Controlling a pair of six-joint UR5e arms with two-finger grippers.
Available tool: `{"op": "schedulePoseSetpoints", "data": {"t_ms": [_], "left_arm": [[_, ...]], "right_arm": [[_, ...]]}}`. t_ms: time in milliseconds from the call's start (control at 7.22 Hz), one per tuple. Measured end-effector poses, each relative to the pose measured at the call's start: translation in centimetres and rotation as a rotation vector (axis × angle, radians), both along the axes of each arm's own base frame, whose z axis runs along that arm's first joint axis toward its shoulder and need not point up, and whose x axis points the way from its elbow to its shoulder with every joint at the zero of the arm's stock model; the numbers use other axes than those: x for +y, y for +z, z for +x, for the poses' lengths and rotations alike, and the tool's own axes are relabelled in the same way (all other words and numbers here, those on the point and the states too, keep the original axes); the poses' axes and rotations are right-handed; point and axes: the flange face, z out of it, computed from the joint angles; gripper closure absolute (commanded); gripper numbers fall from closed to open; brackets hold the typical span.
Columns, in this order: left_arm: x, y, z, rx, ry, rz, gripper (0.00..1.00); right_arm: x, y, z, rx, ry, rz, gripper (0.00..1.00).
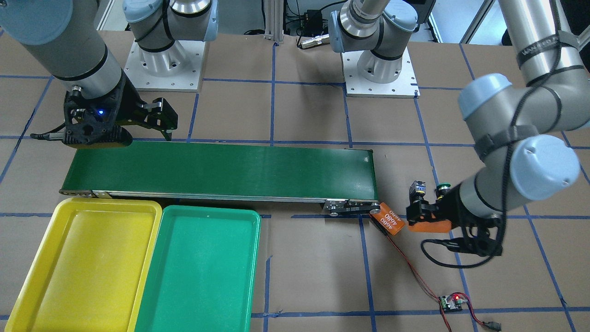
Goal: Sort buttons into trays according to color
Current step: 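Carry the orange cylinder onto the conveyor belt and open the left gripper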
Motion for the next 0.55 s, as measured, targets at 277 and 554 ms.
{"op": "schedulePoseSetpoints", "data": {"t_ms": [277,554], "left_arm": [[5.0,0.4,-6.5,0.002,-0.054,0.027,1.00],[9.0,-1.5,-8.2,0.010,-0.078,0.063,1.00]], "right_arm": [[0.0,0.0,0.0,0.000,0.000,0.000,0.00],[0.0,0.0,0.0,0.000,0.000,0.001,0.00]]}}
